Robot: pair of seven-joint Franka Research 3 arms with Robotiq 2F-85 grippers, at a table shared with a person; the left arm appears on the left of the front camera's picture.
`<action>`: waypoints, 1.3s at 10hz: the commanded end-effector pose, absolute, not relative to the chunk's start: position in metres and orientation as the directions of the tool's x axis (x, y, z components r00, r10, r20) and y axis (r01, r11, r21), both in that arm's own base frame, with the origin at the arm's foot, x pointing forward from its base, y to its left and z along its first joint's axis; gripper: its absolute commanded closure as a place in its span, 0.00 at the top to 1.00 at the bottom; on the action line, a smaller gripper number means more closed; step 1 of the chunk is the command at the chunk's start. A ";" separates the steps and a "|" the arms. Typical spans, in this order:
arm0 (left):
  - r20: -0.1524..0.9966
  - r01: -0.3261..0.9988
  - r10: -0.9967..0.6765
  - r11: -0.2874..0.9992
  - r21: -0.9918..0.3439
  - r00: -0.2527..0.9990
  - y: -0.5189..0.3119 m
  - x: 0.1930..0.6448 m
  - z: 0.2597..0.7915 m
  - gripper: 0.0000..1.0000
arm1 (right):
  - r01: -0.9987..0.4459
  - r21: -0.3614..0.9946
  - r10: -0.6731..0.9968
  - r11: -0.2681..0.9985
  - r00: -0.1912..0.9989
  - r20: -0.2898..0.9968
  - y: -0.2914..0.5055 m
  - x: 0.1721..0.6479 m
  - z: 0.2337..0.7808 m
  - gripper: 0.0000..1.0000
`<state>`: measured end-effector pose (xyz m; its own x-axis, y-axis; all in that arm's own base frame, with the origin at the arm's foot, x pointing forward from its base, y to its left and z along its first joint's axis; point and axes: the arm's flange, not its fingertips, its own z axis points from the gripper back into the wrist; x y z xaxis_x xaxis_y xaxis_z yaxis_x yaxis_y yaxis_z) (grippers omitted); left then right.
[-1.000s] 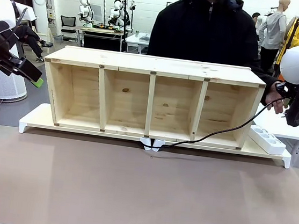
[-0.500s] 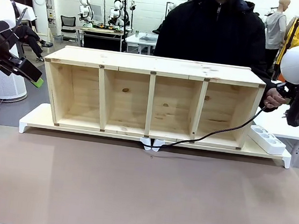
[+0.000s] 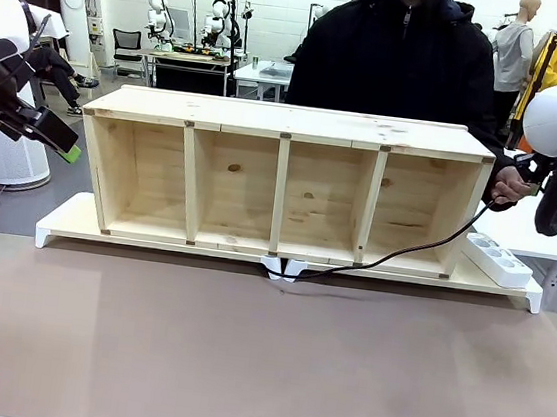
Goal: Perform cable management.
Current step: Release the Power Cable when the human grasps it.
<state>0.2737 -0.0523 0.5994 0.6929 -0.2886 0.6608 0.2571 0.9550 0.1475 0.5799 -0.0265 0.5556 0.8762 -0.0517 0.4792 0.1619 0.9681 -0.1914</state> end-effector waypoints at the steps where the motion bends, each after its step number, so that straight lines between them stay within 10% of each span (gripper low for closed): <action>1: 0.662 0.255 -0.291 0.955 0.154 0.691 -0.051 0.274 0.600 1.00 | 0.157 -0.195 -0.047 0.968 0.879 0.474 -0.026 0.580 0.557 0.52; 2: 0.662 0.255 -0.291 0.955 0.154 0.691 -0.051 0.274 0.600 1.00 | 0.157 -0.194 -0.047 0.968 0.878 0.477 -0.026 0.581 0.557 0.51; 5: 0.662 0.255 -0.291 0.955 0.154 0.691 -0.051 0.274 0.600 1.00 | 0.153 -0.193 -0.043 0.969 0.878 0.477 -0.026 0.580 0.557 0.92; 13: 0.662 0.255 -0.291 0.955 0.154 0.691 -0.051 0.274 0.600 1.00 | 0.162 -0.191 -0.051 0.968 0.875 0.481 -0.026 0.580 0.556 0.91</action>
<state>0.2737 -0.0523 0.5994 0.6929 -0.2886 0.6608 0.2571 0.9550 0.1475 0.5802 -0.0267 0.5566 0.8741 -0.0516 0.4829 0.1622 0.9683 -0.1902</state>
